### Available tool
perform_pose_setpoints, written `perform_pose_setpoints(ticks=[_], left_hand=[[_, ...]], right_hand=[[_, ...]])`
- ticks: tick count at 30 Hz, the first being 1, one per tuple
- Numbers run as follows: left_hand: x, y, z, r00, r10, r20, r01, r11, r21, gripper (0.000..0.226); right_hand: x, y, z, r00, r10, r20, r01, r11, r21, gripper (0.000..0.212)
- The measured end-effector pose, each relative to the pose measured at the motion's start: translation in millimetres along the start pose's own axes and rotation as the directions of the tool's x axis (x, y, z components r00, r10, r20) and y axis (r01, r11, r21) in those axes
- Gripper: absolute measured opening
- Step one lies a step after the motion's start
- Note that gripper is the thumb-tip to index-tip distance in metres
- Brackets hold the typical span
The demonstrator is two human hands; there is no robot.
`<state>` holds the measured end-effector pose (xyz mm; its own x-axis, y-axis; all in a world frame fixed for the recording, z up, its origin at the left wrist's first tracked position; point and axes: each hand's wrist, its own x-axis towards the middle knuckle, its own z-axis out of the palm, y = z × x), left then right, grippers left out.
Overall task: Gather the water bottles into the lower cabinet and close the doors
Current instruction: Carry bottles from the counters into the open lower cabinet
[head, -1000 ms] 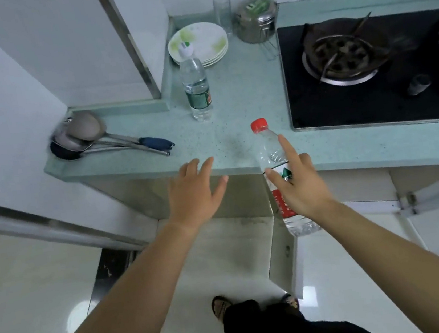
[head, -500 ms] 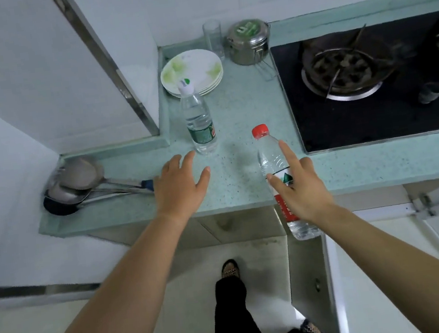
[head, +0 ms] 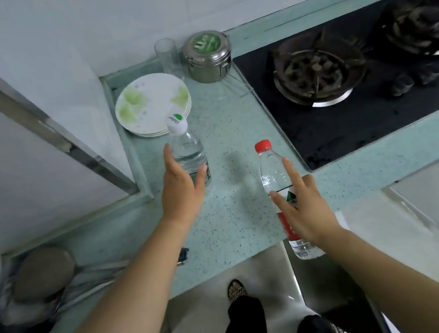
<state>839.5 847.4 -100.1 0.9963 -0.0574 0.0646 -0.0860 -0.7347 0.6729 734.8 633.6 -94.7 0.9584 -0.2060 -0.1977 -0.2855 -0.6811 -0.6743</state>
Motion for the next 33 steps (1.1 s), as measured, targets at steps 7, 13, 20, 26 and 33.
perform_pose_setpoints(ticks=[7,13,20,26,33], left_hand=[[42.1,20.8,15.8,0.999,0.042,0.032,-0.038,0.995,-0.096,0.078],[50.5,11.5,38.3,0.983,0.089,0.160,-0.107,0.988,0.108,0.079],[45.3,4.0,62.0,0.948,-0.028,0.318,-0.105,0.914,0.392,0.067],[42.7,7.7,60.5,0.916,-0.107,0.386,-0.067,0.909,0.412,0.067],[-22.1,34.4,59.9,0.899,-0.100,0.426,-0.053,0.941,0.333,0.066]], right_hand=[[2.9,1.3,-0.6,0.991,0.117,-0.066,-0.117,0.993,0.004,0.069],[6.2,3.1,-0.1,0.979,0.181,-0.094,-0.181,0.984,0.009,0.069],[9.5,13.3,6.6,0.962,0.241,-0.126,-0.238,0.970,0.040,0.069],[-2.2,17.7,4.0,0.956,0.266,-0.122,-0.257,0.963,0.083,0.069],[-49.9,41.8,-16.5,0.936,0.282,-0.209,-0.252,0.954,0.162,0.068]])
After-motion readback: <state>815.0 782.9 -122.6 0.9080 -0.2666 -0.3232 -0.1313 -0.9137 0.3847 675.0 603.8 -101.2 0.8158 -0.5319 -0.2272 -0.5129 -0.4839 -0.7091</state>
